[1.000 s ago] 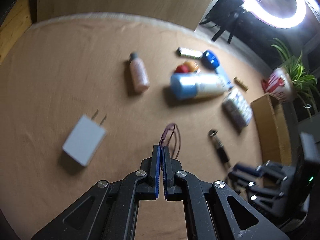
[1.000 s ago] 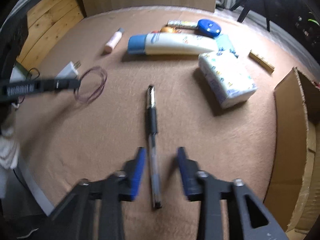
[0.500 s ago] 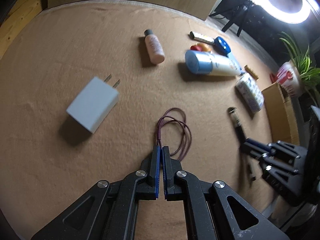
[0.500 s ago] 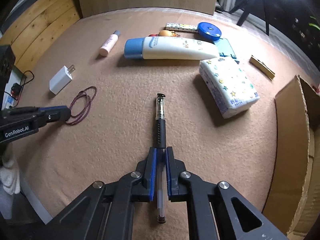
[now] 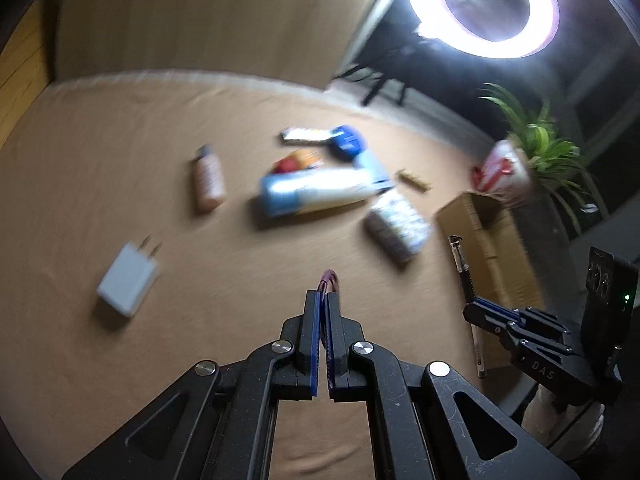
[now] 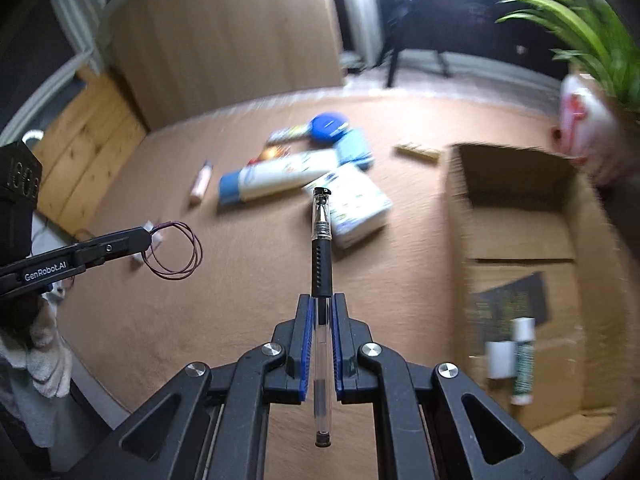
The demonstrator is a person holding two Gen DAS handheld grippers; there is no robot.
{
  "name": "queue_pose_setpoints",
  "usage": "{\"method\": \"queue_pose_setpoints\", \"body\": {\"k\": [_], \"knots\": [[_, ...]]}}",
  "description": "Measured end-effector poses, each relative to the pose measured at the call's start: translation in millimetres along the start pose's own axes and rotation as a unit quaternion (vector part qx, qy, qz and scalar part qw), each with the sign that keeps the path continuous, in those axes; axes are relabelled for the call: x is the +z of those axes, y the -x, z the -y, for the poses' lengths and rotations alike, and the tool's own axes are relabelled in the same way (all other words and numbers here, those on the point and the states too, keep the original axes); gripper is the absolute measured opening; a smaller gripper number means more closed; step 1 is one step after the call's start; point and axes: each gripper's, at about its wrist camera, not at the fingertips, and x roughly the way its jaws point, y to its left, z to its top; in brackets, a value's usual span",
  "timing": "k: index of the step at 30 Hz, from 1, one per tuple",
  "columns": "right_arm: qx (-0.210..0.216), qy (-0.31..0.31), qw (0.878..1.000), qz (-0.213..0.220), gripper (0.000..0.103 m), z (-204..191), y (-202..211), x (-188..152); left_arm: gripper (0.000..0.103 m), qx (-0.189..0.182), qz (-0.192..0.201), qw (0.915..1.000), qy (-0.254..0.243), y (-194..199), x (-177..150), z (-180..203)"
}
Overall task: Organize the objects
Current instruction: 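Carry the purple cable and black pen to the box and release both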
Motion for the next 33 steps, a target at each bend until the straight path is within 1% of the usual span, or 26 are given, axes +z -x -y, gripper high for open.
{"method": "queue_pose_setpoints", "body": {"k": [3,4,8,13,17,19,22,25,28,33], "knots": [[-0.018,-0.020,0.999,0.020,0.008,22.5,21.0,-0.1,0.002,-0.019,0.005,0.9996,-0.022,-1.9,10.1,27.3],[-0.025,-0.028,0.999,0.027,0.008,32.3,28.6,-1.1,0.002,-0.030,0.005,0.9991,-0.030,-3.9,14.4,39.1],[-0.058,-0.063,0.995,0.043,0.008,72.2,48.9,-8.1,0.002,-0.054,0.008,0.9969,-0.056,-10.7,24.6,76.7],[-0.090,-0.102,0.990,0.044,0.008,116.5,56.1,-16.9,0.002,-0.076,0.003,0.9926,-0.094,-34.3,41.1,132.6],[-0.101,-0.116,0.987,0.038,0.008,140.8,55.3,-24.0,0.002,-0.093,0.001,0.9891,-0.114,-55.9,51.8,172.7],[-0.096,-0.124,0.987,0.033,0.008,152.5,52.5,-26.9,0.002,-0.100,-0.005,0.9877,-0.120,-71.8,55.7,192.3],[-0.086,-0.135,0.987,0.027,0.008,165.0,47.6,-27.7,0.002,-0.095,-0.010,0.9853,-0.142,-92.5,55.8,221.2],[-0.081,-0.134,0.987,0.023,0.008,172.1,42.4,-26.7,0.002,-0.087,-0.019,0.9845,-0.151,-115.4,55.7,241.6],[-0.069,-0.134,0.988,0.018,0.008,176.9,37.1,-25.0,0.002,-0.074,-0.031,0.9841,-0.158,-136.8,54.9,254.8],[-0.060,-0.136,0.989,0.011,0.008,181.4,27.6,-21.3,0.002,-0.062,-0.051,0.9836,-0.161,-160.7,52.2,261.8]]}}
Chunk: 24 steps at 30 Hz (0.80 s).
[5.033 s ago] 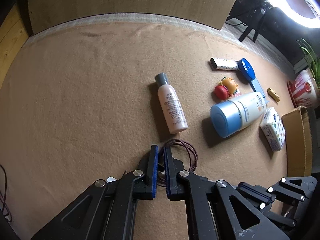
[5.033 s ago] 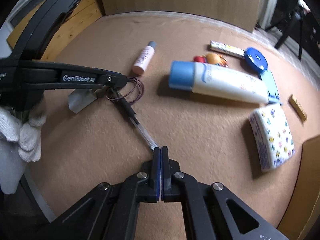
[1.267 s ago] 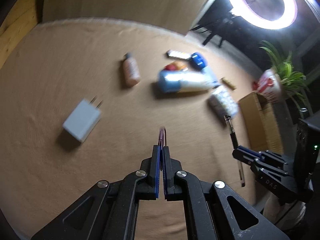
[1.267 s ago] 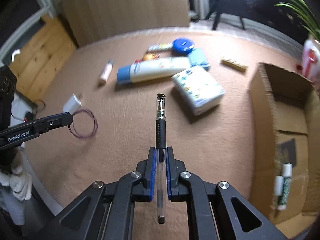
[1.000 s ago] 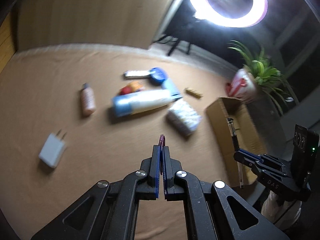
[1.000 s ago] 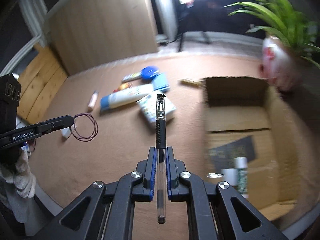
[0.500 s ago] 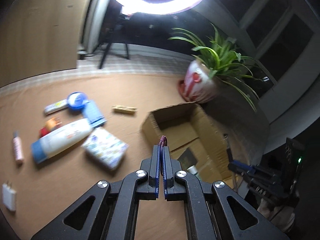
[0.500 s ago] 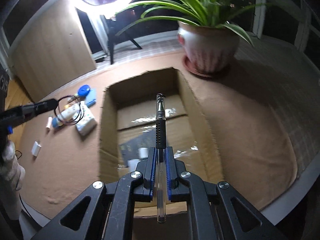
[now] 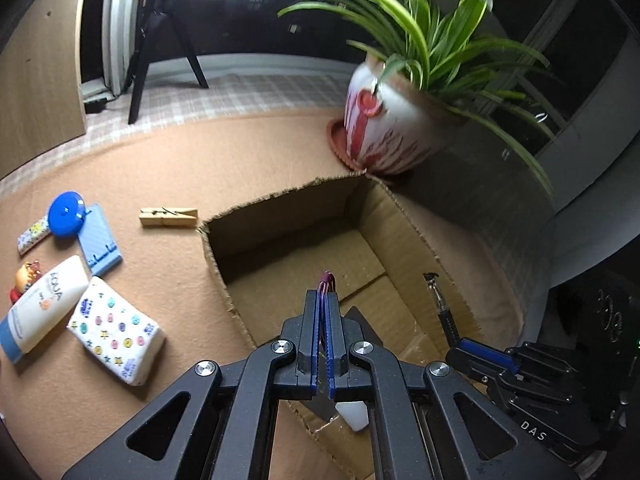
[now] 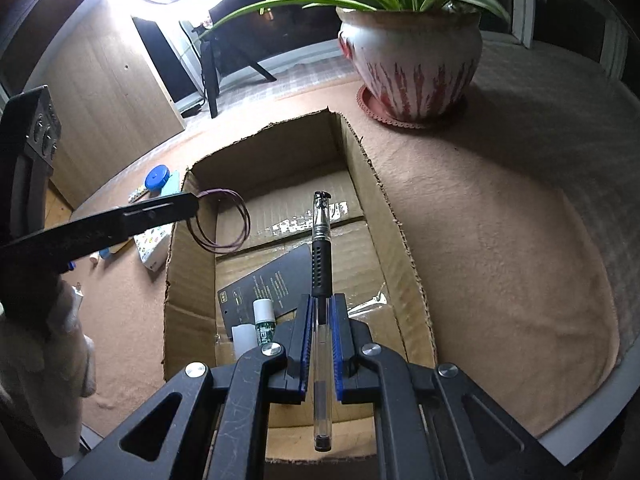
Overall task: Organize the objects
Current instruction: 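Carry the purple cable and black pen to the box and release both, then grasp the white charger with the left tool while the right tool grasps the pink bottle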
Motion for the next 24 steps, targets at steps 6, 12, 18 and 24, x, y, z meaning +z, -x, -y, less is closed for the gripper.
{"method": "queue_pose_setpoints", "body": {"k": [6,12,18,24], "knots": [[-0.010,0.010,1.000,0.004,0.031,-3.8,-0.2,1.5,0.015,0.006,-0.013,0.9999,-0.001,-6.2,-1.9,-0.5],[-0.009,0.013,1.000,0.021,0.054,-10.3,9.9,-0.1,0.041,0.005,-0.002,0.9999,0.009,7.8,-7.7,-10.1],[0.007,0.004,1.000,0.025,0.054,-20.0,13.6,1.0,0.041,0.008,0.006,0.9996,0.026,29.0,-17.1,-30.5],[0.025,0.015,0.999,0.028,0.054,-45.7,14.1,6.1,0.041,0.029,0.014,0.9983,0.049,56.9,-34.0,-64.8]]}}
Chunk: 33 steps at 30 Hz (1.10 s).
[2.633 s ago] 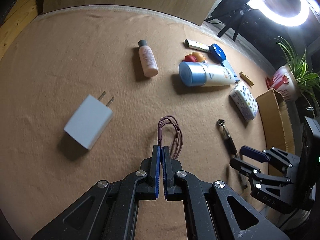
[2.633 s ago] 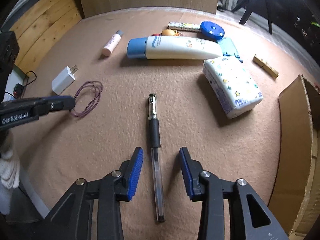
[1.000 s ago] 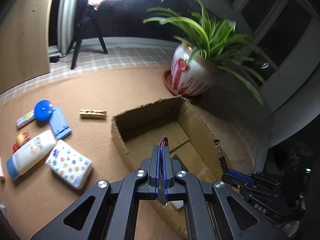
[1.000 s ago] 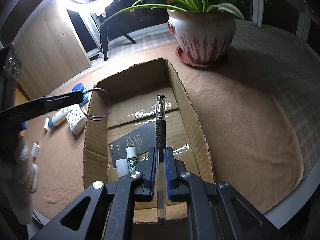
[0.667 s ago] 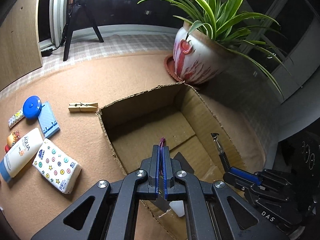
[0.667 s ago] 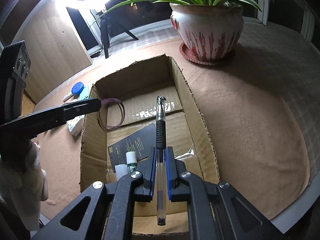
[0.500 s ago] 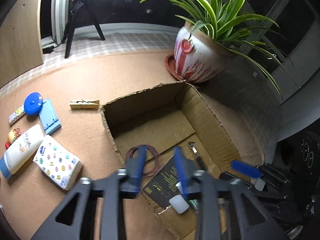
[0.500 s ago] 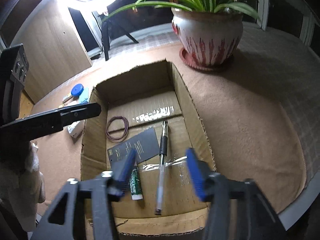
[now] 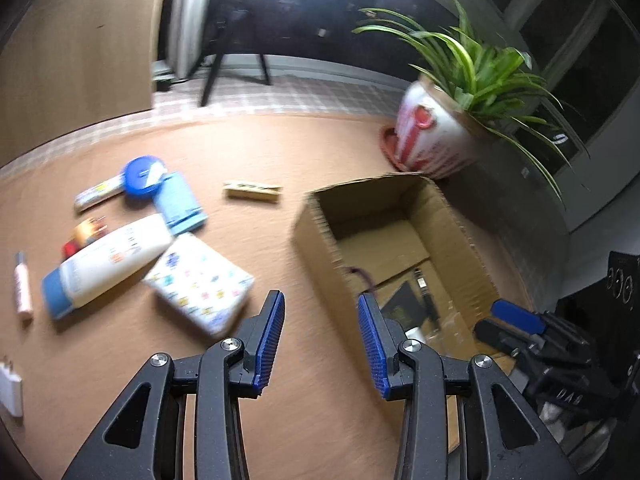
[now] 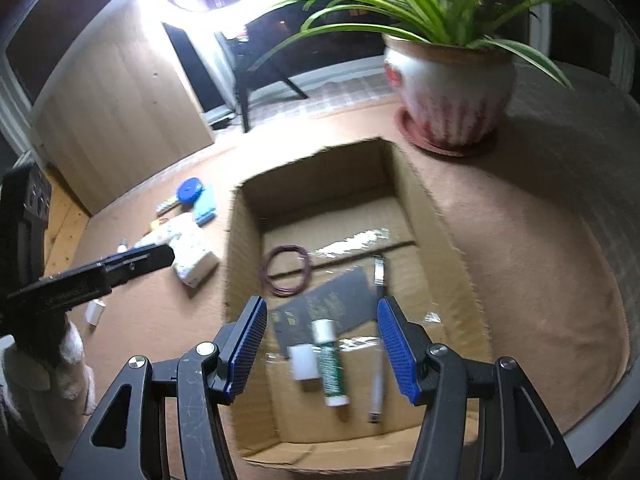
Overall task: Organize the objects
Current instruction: 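Grasp the white charger with the left tool while the right tool grasps the pink bottle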
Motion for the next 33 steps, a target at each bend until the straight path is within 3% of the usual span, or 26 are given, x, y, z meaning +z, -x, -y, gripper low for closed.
{"method": "queue_pose_setpoints", "body": {"k": [9,20,24,28,33], "knots": [[0.037,0.033,0.999,-0.016,0.054,-58.5,-20.7,7.1,0.042,0.054,0.010,0.9964,0.064,42.6,-32.1,-95.0],[0.093,0.095,0.990,-0.034,0.054,-160.8,-54.6,24.4,0.042,0.143,0.018,0.9781,0.150,94.4,-87.9,-227.3],[0.114,0.121,0.985,-0.050,0.054,-203.7,-74.5,33.0,0.052,0.166,0.013,0.9748,0.148,102.0,-100.5,-254.2],[0.139,0.142,0.977,-0.082,0.054,-249.3,-103.1,40.7,0.052,0.176,-0.004,0.9745,0.139,95.9,-107.4,-270.6],[0.142,0.165,0.970,-0.110,0.054,-299.3,-141.0,46.2,0.056,0.178,-0.003,0.9774,0.114,92.6,-106.1,-274.5]]}}
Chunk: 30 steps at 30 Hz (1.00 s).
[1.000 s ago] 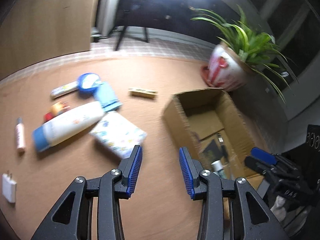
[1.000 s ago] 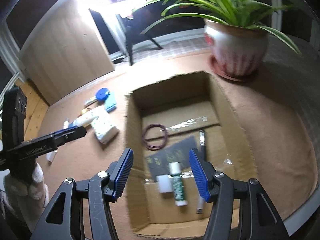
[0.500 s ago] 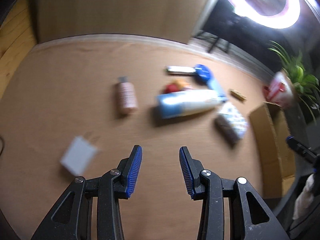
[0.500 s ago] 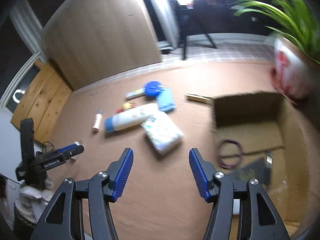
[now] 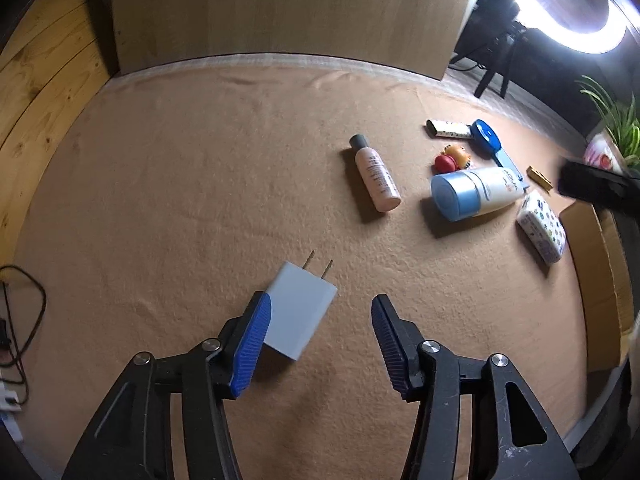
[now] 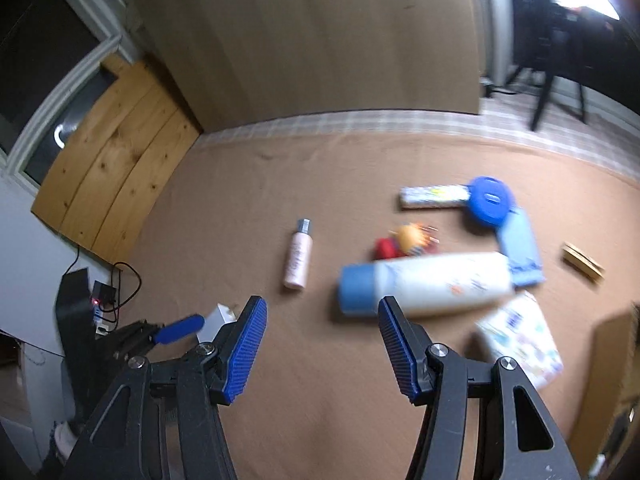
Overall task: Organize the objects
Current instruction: 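Grasp the white charger with the left tool while the right tool grasps the pink bottle, then carry the charger and pink bottle to the box and release both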
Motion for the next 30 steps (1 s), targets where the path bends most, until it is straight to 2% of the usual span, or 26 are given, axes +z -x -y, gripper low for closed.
{"method": "queue_pose_setpoints", "body": {"k": [5,11,12,15,16,21,25,30], "knots": [[-0.009,0.001,1.000,-0.029,0.054,-18.5,-43.0,24.2,0.057,-0.002,0.000,0.9999,-0.016,-0.9,0.3,-1.9],[-0.025,0.012,0.998,-0.065,0.054,-30.7,-84.5,36.0,0.057,-0.001,-0.017,0.9996,-0.022,-13.0,-0.5,-9.3],[-0.028,0.011,0.997,-0.069,0.052,-31.1,-89.6,36.5,0.057,-0.002,-0.018,0.9996,-0.021,-14.3,-0.8,-10.2],[-0.029,0.003,0.996,-0.083,0.038,-30.7,-103.3,37.1,0.057,-0.004,-0.019,0.9997,-0.015,-16.8,-0.8,-13.1],[-0.029,0.002,0.996,-0.087,0.034,-30.1,-106.8,37.2,0.052,-0.007,-0.018,0.9997,-0.014,-17.0,-0.9,-14.0],[-0.042,0.011,0.995,-0.094,0.031,-34.4,-116.0,35.8,0.045,-0.012,-0.014,0.9998,-0.007,-18.2,-1.9,-14.1],[-0.049,0.013,0.994,-0.100,0.018,-37.2,-122.6,29.9,0.043,-0.014,-0.010,0.9998,0.007,-15.7,-4.4,-19.0],[-0.040,0.018,0.994,-0.097,0.018,-39.9,-117.9,19.8,0.042,-0.016,-0.009,0.9995,0.025,-11.9,-9.2,-24.2]]}}
